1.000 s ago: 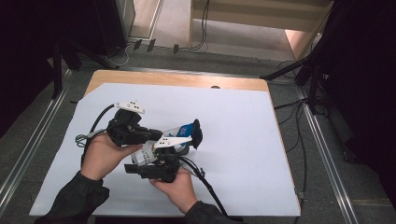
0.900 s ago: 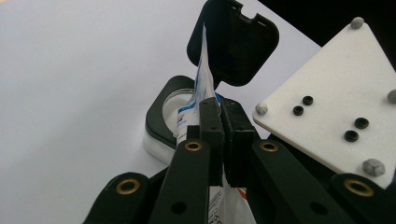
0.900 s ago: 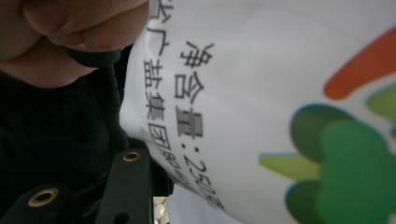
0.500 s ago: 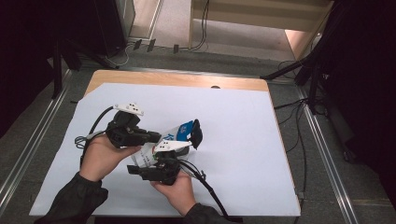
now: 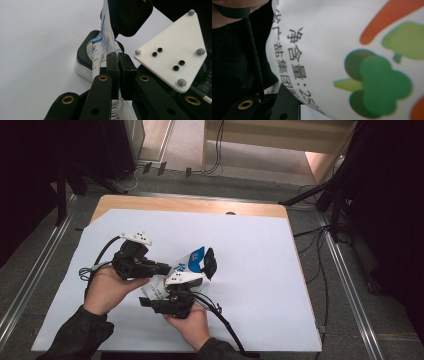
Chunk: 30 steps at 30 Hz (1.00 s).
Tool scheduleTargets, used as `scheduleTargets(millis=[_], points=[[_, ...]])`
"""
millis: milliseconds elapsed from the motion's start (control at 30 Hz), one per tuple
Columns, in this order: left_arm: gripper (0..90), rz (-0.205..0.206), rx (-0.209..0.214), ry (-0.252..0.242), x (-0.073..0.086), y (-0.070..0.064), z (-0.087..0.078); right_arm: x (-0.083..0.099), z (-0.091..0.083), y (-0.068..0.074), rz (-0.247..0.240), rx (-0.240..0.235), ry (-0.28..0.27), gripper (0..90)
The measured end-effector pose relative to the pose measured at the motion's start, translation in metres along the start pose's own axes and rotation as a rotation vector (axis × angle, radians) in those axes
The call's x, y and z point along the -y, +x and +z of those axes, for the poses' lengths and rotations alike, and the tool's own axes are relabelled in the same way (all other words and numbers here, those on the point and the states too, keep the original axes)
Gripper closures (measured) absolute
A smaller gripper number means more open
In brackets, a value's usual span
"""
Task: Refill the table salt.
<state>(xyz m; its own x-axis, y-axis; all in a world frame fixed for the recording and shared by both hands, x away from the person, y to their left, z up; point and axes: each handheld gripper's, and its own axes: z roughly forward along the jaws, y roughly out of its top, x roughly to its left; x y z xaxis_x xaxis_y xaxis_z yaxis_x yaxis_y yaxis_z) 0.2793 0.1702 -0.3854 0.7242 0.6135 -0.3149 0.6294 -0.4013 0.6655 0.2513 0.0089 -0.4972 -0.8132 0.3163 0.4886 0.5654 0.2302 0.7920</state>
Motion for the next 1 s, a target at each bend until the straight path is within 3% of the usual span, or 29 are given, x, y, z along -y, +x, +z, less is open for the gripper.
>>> scheduleTargets(millis=[1000], points=[[81.4, -0.006, 0.036, 0.018, 0.0033, 0.0093, 0.0044, 0.0092, 0.0012, -0.0025, -0.098, 0.096, 0.041, 65.3]])
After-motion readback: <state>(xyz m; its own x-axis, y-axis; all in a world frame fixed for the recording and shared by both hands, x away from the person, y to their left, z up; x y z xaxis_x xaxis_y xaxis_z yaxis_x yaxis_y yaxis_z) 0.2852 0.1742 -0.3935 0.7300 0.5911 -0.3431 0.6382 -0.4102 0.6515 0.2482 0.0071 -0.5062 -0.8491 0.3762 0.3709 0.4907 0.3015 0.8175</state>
